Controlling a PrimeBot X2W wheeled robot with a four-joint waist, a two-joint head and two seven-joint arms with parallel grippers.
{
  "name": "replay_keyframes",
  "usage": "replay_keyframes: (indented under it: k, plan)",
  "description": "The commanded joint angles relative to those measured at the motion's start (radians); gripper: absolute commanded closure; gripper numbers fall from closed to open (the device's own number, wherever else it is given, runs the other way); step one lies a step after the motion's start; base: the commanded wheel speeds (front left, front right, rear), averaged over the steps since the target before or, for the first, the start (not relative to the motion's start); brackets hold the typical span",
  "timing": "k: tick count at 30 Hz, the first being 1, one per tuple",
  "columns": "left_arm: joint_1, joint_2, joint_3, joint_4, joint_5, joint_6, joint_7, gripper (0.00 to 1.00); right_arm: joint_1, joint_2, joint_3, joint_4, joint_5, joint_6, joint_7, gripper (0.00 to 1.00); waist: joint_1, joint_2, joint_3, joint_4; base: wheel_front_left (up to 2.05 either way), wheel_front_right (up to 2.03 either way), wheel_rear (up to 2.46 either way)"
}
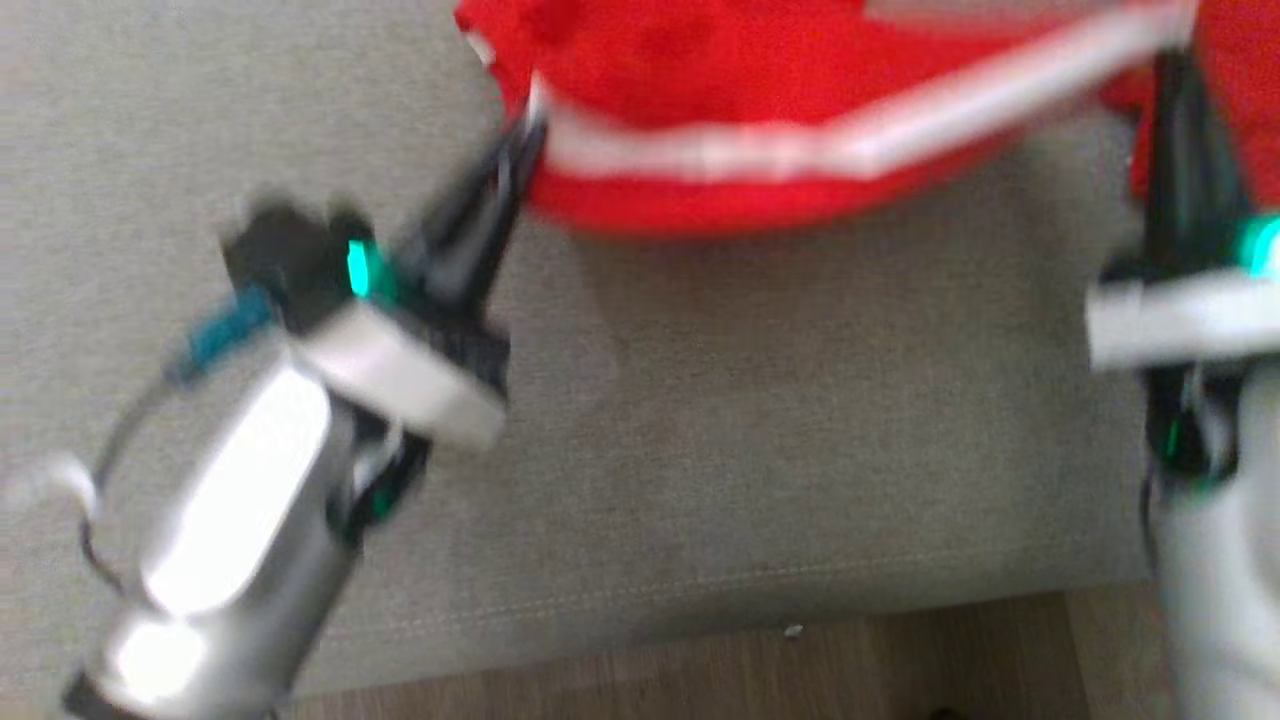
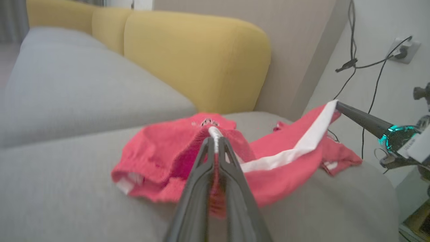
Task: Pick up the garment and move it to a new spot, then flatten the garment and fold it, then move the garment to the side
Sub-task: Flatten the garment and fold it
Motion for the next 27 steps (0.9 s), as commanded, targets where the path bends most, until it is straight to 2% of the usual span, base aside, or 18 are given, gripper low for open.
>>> replay_keyframes:
  k: [1,9,17,21,27]
  plan:
    - [0.027,0.036,0.05,-0.052,0.001,0.001,-0.005,1.0,0.073,0.007,0.006,-0.062,0.014,0.003,0.001,1.0,0.0,-0.0001,-0.028,0.019,0.0,0.0,0.0]
    - [0.379,0.001,0.156,-0.155,0.054,0.001,-0.005,1.0,0.44,0.013,-0.014,-0.193,0.028,0.003,0.015,1.0,0.0,-0.0001,-0.134,0.035,0.0,0.0,0.0]
    - [0.546,0.008,0.177,-0.258,0.112,0.0,-0.005,1.0,0.649,-0.033,-0.024,-0.39,0.043,0.003,0.097,1.0,0.0,-0.0001,-0.179,0.063,0.0,0.0,0.0]
    - [0.559,-0.006,0.187,-0.265,0.097,0.0,-0.005,1.0,0.649,-0.028,-0.07,-0.431,0.023,0.003,0.165,1.0,0.0,-0.0001,-0.192,0.076,0.0,0.0,0.0]
    - [0.464,-0.018,0.122,-0.185,0.033,0.0,-0.005,1.0,0.492,-0.023,-0.107,-0.369,-0.014,0.003,0.343,1.0,0.0,-0.0001,-0.185,0.109,0.0,0.0,0.0]
